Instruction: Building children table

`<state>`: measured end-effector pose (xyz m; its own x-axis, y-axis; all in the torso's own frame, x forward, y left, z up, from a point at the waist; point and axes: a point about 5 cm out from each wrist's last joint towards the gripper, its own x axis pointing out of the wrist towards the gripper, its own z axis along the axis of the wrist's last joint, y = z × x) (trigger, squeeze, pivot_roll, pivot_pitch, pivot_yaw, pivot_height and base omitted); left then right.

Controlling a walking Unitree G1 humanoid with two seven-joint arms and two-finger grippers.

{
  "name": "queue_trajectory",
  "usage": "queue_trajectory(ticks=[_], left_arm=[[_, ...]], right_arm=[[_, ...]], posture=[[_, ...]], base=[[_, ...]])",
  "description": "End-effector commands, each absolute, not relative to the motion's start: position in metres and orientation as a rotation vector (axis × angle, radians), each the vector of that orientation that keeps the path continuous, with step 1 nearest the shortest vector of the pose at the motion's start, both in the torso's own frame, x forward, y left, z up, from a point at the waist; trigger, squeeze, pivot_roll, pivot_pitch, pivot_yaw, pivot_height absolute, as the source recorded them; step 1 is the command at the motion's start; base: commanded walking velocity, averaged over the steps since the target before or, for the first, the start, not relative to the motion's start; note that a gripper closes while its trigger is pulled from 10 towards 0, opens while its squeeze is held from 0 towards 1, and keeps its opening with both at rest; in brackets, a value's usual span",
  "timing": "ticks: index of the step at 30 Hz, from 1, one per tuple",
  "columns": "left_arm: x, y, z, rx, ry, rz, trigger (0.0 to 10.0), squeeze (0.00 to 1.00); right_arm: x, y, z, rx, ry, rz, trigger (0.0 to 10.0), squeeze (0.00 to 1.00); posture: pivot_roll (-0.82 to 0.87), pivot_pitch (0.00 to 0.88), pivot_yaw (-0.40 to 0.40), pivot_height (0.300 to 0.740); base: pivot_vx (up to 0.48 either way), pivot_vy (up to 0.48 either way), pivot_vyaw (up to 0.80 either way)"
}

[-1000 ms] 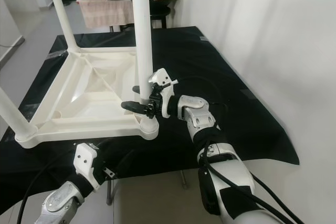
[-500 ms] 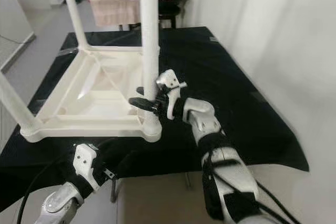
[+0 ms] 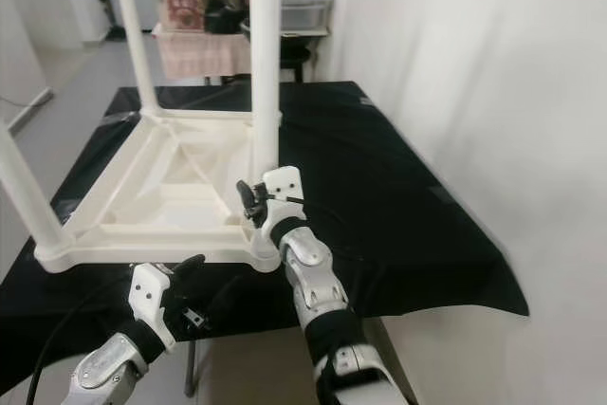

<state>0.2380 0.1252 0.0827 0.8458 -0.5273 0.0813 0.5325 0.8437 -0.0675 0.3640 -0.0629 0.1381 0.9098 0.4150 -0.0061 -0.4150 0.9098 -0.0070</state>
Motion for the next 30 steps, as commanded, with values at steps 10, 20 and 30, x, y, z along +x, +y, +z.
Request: queue_trajectory(ticks=[10, 20, 30], left_arm=[[0.242, 0.124, 0.080, -0.084, -0.049, -0.554, 10.0, 0.00], [0.244, 0.125, 0.080, -0.074, -0.051, -0.549, 10.0, 0.00], [0.242, 0.126, 0.079, -0.073, -0.048, -0.548, 10.0, 0.00]], right_arm=[[0.375, -0.072, 0.175, -0.019, -0.016, 0.902, 10.0, 0.28], [0.380, -0.089, 0.184, -0.093, 0.084, 1.153, 9.8, 0.00], [0.381, -0.111, 0.171, -0.050, 0.099, 1.061, 0.0, 0.00]], posture=[[0.00, 0.000, -0.033, 0.740], [0.04, 0.000, -0.045, 0.740], [0.04, 0.000, -0.034, 0.740]], base=[[0.000, 0.000, 0.00], [0.000, 0.000, 0.00], [0.000, 0.000, 0.00]])
